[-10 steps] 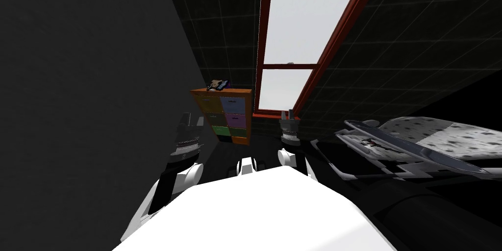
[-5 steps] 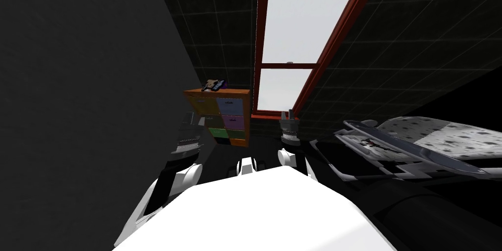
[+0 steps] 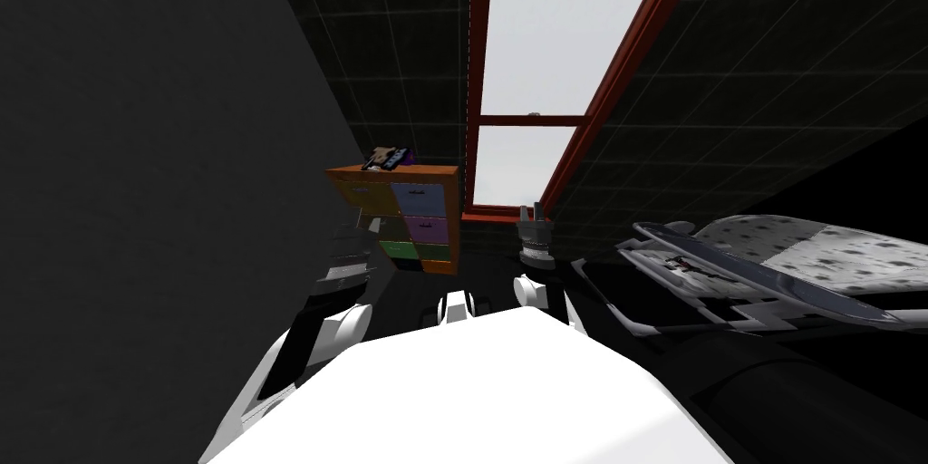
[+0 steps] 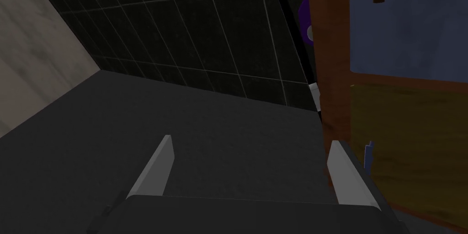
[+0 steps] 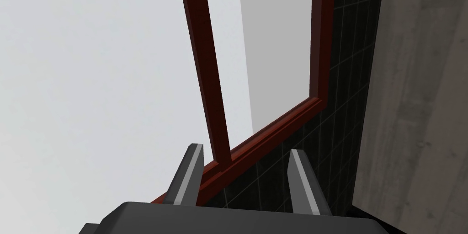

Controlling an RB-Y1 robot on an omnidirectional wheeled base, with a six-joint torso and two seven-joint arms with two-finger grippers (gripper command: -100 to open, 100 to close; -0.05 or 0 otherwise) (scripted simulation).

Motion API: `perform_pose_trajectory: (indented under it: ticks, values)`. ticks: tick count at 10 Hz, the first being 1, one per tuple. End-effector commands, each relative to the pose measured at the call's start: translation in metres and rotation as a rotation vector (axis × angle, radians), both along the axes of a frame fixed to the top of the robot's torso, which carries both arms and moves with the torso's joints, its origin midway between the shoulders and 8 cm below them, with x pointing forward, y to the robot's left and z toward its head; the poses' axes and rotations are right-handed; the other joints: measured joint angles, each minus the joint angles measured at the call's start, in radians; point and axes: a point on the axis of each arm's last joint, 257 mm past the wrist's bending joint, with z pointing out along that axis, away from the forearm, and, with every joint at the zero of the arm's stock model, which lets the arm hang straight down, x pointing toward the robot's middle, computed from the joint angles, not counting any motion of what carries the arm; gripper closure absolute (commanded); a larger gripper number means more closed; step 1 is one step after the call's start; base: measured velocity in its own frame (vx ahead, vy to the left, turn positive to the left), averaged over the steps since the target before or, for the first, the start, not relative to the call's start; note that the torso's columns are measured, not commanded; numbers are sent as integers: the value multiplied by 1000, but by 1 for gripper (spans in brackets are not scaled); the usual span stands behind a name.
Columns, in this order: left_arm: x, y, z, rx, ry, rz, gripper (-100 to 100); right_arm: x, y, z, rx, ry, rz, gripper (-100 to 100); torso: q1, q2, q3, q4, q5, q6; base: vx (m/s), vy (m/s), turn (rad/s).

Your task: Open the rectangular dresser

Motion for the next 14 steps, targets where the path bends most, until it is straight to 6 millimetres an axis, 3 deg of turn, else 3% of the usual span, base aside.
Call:
perform_pose_trajectory:
  ticks: [1, 14]
  values:
    - [3, 0, -4, 8, 37, 0, -100, 0, 0, 0, 0, 0, 0, 0, 0, 0, 0, 0, 0, 0, 58, -24, -28]
    - [17, -2, -31, 69, 232, 1, -100, 0, 0, 0, 0, 0, 0, 0, -1, -1, 0, 0, 0, 0, 64, -27, -35]
